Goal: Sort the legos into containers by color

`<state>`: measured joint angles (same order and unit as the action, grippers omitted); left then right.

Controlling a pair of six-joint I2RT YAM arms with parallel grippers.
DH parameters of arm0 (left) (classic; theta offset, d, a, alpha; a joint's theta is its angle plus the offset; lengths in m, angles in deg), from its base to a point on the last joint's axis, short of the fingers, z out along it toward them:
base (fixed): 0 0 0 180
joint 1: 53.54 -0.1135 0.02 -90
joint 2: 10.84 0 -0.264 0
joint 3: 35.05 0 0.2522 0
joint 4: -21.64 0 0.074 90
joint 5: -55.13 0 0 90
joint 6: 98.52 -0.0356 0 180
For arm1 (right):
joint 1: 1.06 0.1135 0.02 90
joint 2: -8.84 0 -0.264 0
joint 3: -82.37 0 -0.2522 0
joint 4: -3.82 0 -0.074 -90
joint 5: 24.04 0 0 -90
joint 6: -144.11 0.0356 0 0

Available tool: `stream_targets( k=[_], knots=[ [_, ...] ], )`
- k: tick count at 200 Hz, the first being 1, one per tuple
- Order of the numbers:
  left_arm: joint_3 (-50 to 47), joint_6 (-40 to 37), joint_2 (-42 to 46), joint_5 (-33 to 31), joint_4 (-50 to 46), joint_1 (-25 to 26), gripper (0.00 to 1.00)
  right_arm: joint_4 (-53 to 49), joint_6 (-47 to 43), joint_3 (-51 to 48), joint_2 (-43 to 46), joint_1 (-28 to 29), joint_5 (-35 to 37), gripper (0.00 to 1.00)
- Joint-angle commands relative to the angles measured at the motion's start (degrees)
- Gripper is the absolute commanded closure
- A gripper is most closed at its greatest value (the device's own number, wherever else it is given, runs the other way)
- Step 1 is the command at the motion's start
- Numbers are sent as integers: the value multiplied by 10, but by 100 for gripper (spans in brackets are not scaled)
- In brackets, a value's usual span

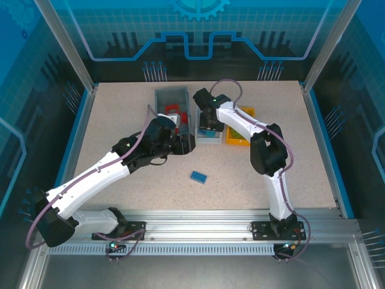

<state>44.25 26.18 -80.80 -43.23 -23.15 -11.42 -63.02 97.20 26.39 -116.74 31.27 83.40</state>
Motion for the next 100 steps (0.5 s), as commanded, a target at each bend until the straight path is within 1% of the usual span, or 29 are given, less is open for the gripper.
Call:
stream_targets(
  k=[1, 28, 53, 69, 87, 100],
  knots=[
    [-23, 13, 12, 22, -3, -2, 36, -5, -10, 15, 29, 11, 6, 42],
    [-49, 9, 17, 30, 0, -2, 35, -4, -8, 12, 72, 18, 14, 44],
    [-77, 6, 16, 46, 0, -1, 34, 15, -9, -25, 141, 23, 21, 45],
    [-97, 4, 12, 57, -2, 1, 34, 48, -30, -81, 204, 35, 31, 44],
    [-120, 0, 13, 58, -3, 10, 34, 93, -58, -170, 282, 53, 41, 42],
    [-135, 2, 18, 45, -10, 19, 34, 140, -95, -241, 336, 67, 8, 38]
  ],
)
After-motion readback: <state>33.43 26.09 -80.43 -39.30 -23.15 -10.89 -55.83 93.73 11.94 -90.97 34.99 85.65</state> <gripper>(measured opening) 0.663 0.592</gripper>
